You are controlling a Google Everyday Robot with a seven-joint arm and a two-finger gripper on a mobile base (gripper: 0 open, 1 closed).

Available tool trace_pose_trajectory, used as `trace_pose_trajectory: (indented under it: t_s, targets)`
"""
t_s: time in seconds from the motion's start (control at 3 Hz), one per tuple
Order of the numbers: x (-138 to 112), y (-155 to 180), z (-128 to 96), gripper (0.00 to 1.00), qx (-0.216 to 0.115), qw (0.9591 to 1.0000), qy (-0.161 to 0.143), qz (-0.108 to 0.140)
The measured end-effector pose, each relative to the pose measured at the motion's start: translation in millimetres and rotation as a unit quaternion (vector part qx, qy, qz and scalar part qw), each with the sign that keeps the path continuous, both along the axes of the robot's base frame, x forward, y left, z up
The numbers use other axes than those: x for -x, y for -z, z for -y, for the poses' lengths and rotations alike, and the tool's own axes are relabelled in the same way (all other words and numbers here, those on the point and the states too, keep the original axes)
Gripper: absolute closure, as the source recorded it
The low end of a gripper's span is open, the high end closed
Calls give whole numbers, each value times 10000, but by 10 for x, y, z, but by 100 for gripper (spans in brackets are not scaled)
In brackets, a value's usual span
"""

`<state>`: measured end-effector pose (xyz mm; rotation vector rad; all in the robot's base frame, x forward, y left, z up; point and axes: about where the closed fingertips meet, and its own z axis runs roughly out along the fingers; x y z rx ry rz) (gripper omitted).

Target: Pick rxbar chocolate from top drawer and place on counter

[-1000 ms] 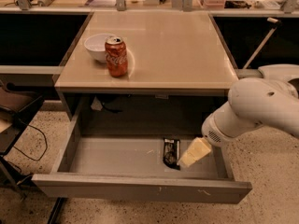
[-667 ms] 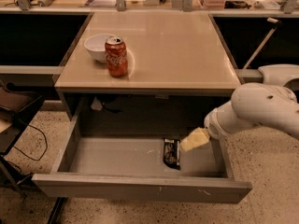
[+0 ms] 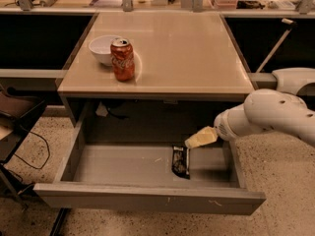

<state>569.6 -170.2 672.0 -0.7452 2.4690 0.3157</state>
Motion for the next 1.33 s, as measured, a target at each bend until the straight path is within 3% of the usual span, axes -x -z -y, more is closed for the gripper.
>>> trace_pose_trajectory:
  t_s: [0.33,1.0,1.33]
  targets:
    - [256,136,-119,0,91,9997,-221,-41]
    - [376,322,-797,0,-182,9940,-1080,2]
    - [379,322,-816,0,-182,9936,-1112,10]
